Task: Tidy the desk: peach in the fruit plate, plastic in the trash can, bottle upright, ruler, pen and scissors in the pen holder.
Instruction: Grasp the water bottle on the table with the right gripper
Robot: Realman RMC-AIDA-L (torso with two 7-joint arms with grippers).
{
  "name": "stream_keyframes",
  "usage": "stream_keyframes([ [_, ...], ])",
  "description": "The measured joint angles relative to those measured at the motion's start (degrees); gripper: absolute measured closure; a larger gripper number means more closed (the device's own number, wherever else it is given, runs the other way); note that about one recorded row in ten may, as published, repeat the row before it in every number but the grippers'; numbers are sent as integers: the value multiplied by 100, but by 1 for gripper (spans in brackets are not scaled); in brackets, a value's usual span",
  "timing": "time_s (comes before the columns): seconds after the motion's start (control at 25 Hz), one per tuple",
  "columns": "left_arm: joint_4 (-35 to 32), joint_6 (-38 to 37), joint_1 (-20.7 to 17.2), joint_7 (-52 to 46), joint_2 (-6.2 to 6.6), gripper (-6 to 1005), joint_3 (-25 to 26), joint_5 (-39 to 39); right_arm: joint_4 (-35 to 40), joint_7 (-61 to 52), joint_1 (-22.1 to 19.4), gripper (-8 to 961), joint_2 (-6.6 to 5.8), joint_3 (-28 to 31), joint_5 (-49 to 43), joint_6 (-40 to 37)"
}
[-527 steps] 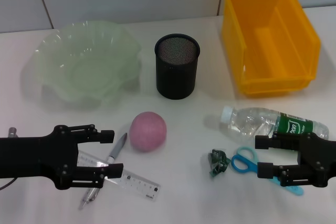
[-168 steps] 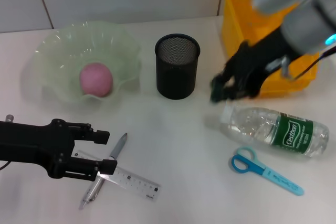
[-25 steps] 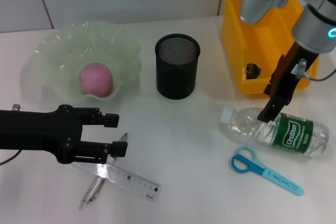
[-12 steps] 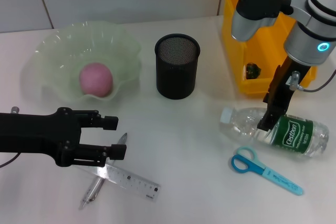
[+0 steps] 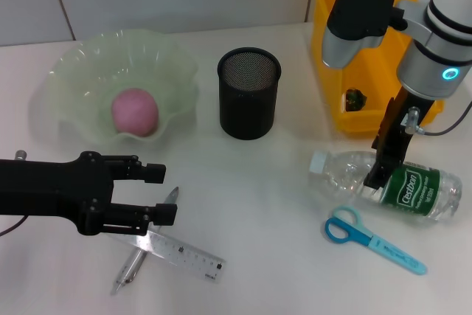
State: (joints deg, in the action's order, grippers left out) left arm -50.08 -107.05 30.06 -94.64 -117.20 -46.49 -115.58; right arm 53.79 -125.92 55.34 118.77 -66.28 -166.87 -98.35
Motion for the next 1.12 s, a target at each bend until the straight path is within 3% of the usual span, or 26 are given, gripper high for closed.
stream_keyframes([
  [1.12,7,3,43,25,22,221,0,9,-821,-12,53,220,9,-138,-38,638],
])
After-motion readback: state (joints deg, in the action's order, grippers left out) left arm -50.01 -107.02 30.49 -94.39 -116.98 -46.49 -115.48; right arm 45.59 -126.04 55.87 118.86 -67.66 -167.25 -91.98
